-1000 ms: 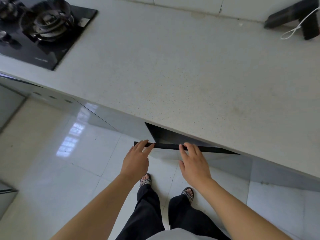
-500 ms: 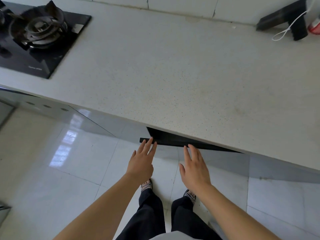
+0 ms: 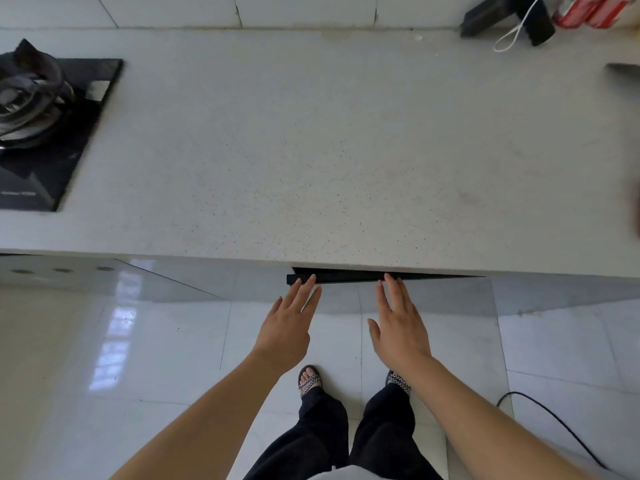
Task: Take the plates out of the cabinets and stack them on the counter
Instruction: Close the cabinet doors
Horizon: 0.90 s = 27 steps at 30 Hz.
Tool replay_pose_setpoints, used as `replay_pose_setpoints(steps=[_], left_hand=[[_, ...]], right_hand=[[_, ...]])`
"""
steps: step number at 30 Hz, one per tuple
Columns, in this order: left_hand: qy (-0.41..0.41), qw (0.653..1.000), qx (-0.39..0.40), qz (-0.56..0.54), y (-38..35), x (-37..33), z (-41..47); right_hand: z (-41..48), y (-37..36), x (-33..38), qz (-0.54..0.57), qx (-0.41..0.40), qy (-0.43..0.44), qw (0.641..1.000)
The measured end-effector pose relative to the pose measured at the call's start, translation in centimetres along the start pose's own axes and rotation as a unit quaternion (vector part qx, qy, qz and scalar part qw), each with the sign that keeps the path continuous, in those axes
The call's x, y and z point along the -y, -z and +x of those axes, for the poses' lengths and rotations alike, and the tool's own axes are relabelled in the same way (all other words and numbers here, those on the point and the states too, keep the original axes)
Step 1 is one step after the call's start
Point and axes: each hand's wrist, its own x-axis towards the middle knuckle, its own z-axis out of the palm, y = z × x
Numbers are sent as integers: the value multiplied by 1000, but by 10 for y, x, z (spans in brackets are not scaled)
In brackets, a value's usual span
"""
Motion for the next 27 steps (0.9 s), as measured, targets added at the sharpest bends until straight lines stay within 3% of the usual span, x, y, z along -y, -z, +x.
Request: replay_pose_setpoints(steps=[15, 27], left_hand=[[-21, 999, 32, 32, 26, 13, 7], [-23, 994, -106, -15, 70, -41, -44]], right_hand=[[-13, 21, 20, 57, -14, -68, 996], [-78, 91, 12, 106, -56, -25, 992]])
